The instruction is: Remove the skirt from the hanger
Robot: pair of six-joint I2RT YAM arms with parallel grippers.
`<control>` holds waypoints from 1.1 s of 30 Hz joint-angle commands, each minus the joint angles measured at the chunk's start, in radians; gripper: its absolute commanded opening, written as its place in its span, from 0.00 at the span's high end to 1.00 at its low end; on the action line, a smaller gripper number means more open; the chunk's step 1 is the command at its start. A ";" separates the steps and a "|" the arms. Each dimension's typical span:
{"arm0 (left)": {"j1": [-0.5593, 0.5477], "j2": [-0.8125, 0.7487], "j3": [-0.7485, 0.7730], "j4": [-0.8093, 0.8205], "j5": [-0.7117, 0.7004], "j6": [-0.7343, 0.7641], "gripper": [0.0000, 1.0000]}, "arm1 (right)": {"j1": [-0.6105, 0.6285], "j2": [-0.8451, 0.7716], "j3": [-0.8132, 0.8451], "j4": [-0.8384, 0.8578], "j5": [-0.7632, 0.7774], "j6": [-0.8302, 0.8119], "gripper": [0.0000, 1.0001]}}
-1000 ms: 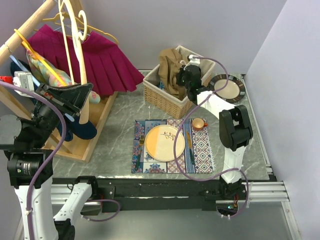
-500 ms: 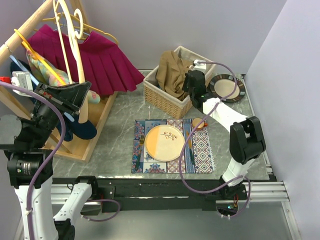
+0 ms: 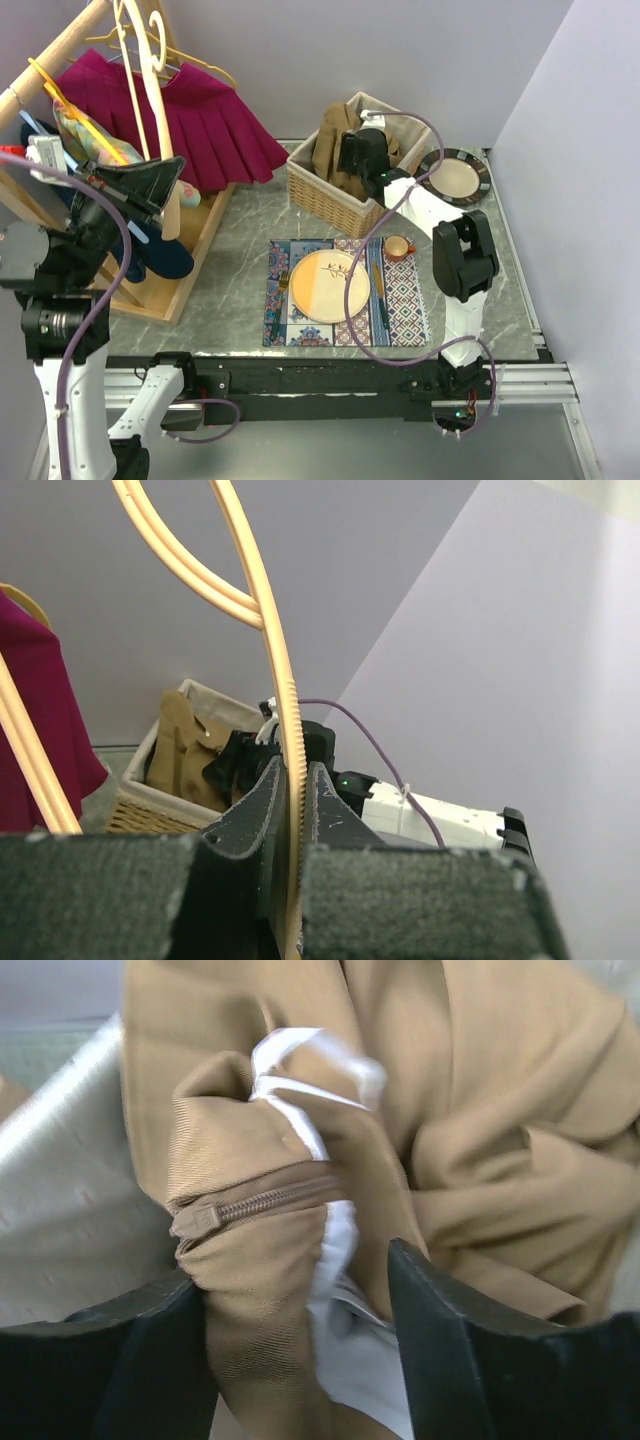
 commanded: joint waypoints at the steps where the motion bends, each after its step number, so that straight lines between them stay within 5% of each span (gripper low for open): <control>1: -0.003 0.065 -0.001 0.124 0.022 -0.069 0.99 | 0.003 -0.086 0.026 -0.060 -0.005 0.008 0.30; 9: -0.001 0.075 -0.087 0.254 -0.136 -0.181 0.99 | -0.016 -0.089 0.141 -0.117 -0.069 -0.017 0.18; 15: -0.001 0.089 -0.092 0.274 -0.214 -0.272 0.99 | -0.017 -0.276 -0.144 0.127 -0.112 0.015 0.01; 33: -0.001 0.174 -0.110 0.400 -0.415 -0.402 0.99 | 0.000 -0.629 -0.426 0.064 -0.189 0.101 0.00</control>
